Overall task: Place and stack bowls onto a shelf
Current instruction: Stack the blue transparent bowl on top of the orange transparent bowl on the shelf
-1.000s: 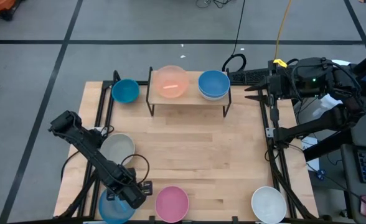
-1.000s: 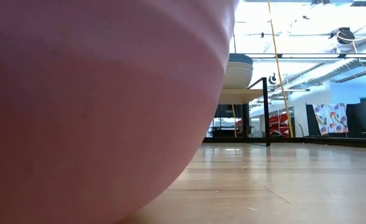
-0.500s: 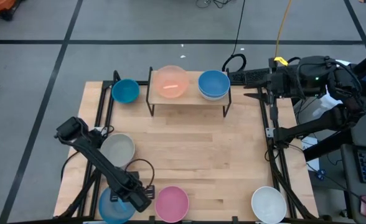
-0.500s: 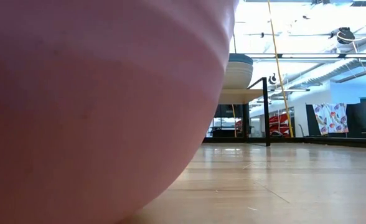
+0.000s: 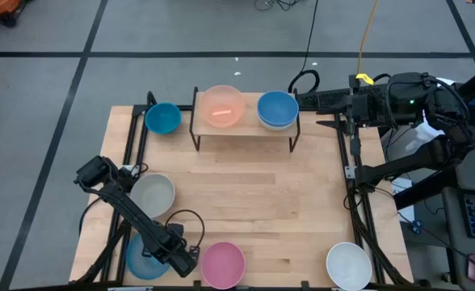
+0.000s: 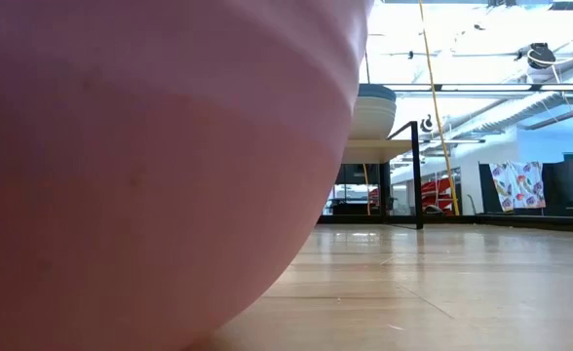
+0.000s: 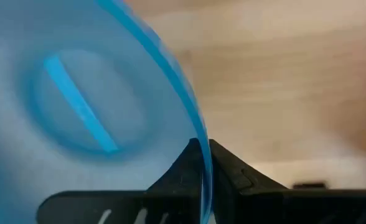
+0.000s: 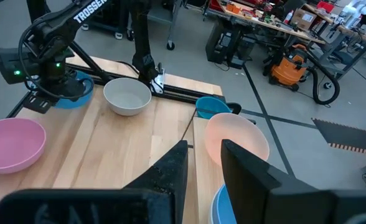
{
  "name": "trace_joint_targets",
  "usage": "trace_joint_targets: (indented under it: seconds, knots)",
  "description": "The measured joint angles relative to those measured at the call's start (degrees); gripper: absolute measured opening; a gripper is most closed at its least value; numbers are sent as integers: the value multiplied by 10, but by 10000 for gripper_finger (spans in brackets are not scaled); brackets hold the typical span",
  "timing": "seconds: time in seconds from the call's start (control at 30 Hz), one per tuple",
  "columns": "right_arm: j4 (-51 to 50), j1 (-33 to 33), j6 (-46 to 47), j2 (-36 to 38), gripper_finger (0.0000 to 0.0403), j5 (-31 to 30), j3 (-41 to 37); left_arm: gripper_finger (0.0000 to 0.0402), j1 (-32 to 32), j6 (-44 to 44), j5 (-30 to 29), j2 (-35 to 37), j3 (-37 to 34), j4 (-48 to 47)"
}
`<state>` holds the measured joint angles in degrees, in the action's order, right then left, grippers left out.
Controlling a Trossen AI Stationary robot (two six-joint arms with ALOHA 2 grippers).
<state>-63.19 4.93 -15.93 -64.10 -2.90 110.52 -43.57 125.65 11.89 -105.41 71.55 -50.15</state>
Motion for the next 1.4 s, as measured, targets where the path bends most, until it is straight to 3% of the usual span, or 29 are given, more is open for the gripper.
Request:
trace_joint_targets:
  seconds: [0.3, 0.6, 0.8, 1.13, 1.4]
  knots:
    - [0, 0, 0, 0, 89, 0, 0, 7, 0, -94, 48, 26, 0, 4]
    - [0, 0, -2, 0, 89, 0, 0, 7, 1, -129, 44, 127, 0, -20]
    - [0, 0, -27, 0, 89, 0, 0, 7, 14, -175, 28, 195, 24, -97]
    - [0, 0, -48, 0, 89, 0, 0, 8, 69, -420, -104, 245, 135, -269]
    - [0, 0, -48, 0, 89, 0, 0, 6, 166, -643, -202, 244, 223, -354]
